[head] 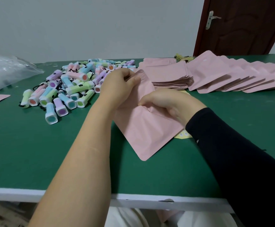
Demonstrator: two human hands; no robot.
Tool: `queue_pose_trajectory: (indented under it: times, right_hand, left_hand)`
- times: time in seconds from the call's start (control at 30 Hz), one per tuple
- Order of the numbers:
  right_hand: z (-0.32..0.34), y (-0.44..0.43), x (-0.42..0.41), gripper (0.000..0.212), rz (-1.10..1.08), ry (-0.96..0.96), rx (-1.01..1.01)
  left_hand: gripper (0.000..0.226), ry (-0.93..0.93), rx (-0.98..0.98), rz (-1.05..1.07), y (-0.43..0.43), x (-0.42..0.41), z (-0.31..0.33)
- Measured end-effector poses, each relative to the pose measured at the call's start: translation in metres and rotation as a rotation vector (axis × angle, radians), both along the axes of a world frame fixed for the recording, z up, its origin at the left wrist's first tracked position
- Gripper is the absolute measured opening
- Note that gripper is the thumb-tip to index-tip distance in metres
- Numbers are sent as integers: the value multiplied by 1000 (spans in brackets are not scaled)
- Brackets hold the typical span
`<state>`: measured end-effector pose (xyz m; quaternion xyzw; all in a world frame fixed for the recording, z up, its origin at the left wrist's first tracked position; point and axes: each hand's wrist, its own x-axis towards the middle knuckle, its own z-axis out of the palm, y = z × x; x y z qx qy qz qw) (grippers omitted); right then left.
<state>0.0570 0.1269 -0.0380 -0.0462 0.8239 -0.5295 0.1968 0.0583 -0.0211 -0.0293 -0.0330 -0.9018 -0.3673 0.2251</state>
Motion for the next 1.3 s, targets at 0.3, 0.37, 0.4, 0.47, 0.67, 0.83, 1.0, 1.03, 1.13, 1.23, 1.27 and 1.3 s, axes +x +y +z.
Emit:
queue_pose_trajectory:
  times: [0.3,0.37,0.4,0.47,0.67,0.83,1.0,1.03,1.13,1.23,1.27,1.3]
  right_hand:
    - [-2,-2,4,13,49,34,69]
    - [-1,-3,3,10,30,124,38]
    - [-1,-2,0,7,-12,186,-26]
    - [1,0,-4,10,-130,290,-176]
    - [-1,-4,-10,23,-267,529,-92]
    - [4,-5,-12,11,-349,589,-126]
    - [5,4,-16,18,-441,480,-271]
    - [3,4,-16,20,-427,463,-280]
    - [1,3,-15,19,-363,454,-328]
    - [1,2,-13,13,-285,494,-328]
    - [0,1,-12,11,-262,508,-334]
    - [-1,0,-10,10,-243,514,-345]
  left_hand:
    - [15,9,66,-48,4,-2,-3]
    - [12,20,53,-47,4,-3,-4]
    - [11,17,50,-48,5,-3,-5]
    - [10,12,51,-50,7,-3,-7]
    - [32,7,39,-25,12,-4,-9]
    - [35,-40,64,-34,8,-6,-8]
    - [21,-85,53,-3,-7,-7,-11]
    - [19,-98,13,17,-8,-7,-11]
    - [20,-88,-79,19,-5,-5,-9]
    - [16,-39,-34,-64,4,-1,-4]
    - [16,-27,-24,-90,6,1,-2]
    - [16,-23,-24,-106,7,1,-1]
